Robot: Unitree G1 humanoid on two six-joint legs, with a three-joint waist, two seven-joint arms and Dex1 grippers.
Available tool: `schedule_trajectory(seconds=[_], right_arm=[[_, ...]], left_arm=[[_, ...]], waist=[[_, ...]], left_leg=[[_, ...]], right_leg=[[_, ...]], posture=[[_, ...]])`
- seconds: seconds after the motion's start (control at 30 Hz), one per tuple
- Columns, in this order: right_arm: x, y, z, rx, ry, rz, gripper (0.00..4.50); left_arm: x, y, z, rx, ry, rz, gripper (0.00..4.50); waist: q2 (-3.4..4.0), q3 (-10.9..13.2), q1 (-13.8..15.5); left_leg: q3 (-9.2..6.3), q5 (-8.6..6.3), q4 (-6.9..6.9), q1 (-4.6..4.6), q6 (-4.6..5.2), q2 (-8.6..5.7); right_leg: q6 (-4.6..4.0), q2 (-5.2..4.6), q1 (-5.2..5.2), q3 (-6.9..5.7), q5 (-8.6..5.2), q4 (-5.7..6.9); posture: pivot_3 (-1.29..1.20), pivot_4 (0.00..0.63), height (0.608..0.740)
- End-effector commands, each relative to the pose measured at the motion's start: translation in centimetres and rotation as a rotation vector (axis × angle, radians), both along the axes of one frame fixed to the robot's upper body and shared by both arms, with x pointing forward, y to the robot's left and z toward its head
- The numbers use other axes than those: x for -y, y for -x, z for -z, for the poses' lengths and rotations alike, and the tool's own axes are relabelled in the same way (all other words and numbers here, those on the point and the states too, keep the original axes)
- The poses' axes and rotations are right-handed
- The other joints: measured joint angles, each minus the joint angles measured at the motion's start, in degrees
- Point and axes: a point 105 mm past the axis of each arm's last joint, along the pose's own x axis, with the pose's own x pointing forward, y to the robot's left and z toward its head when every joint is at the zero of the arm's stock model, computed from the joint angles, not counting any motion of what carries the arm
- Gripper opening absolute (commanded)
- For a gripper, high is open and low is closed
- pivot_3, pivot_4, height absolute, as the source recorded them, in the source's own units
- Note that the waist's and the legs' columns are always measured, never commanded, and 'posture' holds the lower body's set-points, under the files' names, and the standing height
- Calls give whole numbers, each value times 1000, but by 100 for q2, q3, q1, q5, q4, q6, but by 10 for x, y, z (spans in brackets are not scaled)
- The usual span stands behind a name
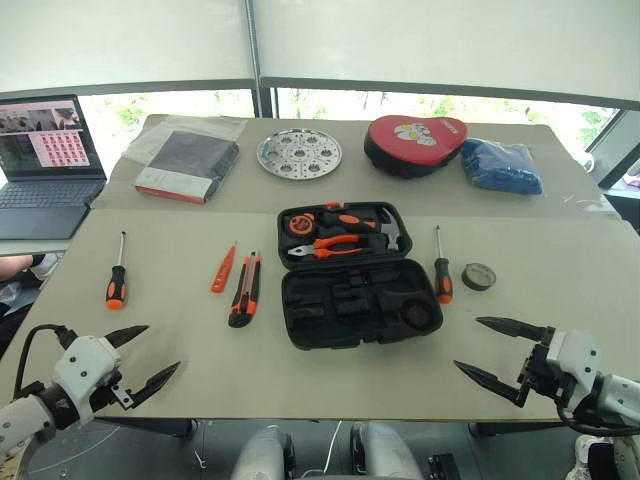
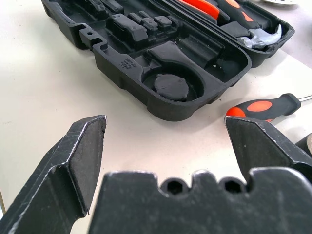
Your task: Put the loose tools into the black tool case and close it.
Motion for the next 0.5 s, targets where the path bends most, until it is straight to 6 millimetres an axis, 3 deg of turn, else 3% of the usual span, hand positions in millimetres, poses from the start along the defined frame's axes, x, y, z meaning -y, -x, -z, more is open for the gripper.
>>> schedule_trajectory(seconds=[0.03, 0.13, 0.23, 0.3, 0.37, 0.43, 0.5], right_arm=[[-15, -3, -18, 135, -17, -64, 4500], [-63, 0, -58, 314, -228, -219, 4500], [-74, -1, -70, 335, -298, -236, 4500], [-86, -2, -79, 362, -354, -270, 4500], [-92, -4, -84, 382, -394, -285, 4500], [-94, -6, -89, 401, -417, -289, 4500], [-96, -9, -94, 398, -438, -301, 4500]], left_arm=[[-13, -5, -13, 72, 17, -95, 4434], [-49, 12, -24, 171, 111, -412, 4434], [-59, 32, -18, 143, 130, -533, 4434], [-79, 54, -15, 153, 190, -728, 4434], [-86, 63, -17, 173, 265, -833, 4434], [-86, 63, -17, 164, 293, -864, 4434], [-80, 48, -20, 121, 303, -859, 4434]], waist=[[0, 0, 0], [-2, 1, -94], [-3, 1, -133], [-11, -1, -129], [-25, -2, -112], [-33, -3, -23], [-31, -2, 33]], left_leg=[[0, 0, 0, 0, 0, 0], [-1, 1, 0, 5, -2, 9], [-1, -6, -3, 15, -13, 25], [1, -9, -3, 15, -10, 20], [2, -12, -2, 15, -7, 18], [-3, -11, -1, 15, -9, 19], [-4, -10, 1, 28, -11, 17]], right_leg=[[0, 0, 0, 0, 0, 0], [16, 6, 0, 3, 11, 2], [25, 9, 2, 3, 11, 10], [26, 6, 4, -1, 9, 8], [25, 2, 4, 0, 8, 5], [7, 2, 2, -6, -3, 6], [-10, 1, 1, -8, -12, 6]], posture=[[0, 150, 740], [0, 150, 740], [0, 150, 740], [0, 150, 740], [0, 150, 740], [0, 150, 740], [0, 150, 740]])
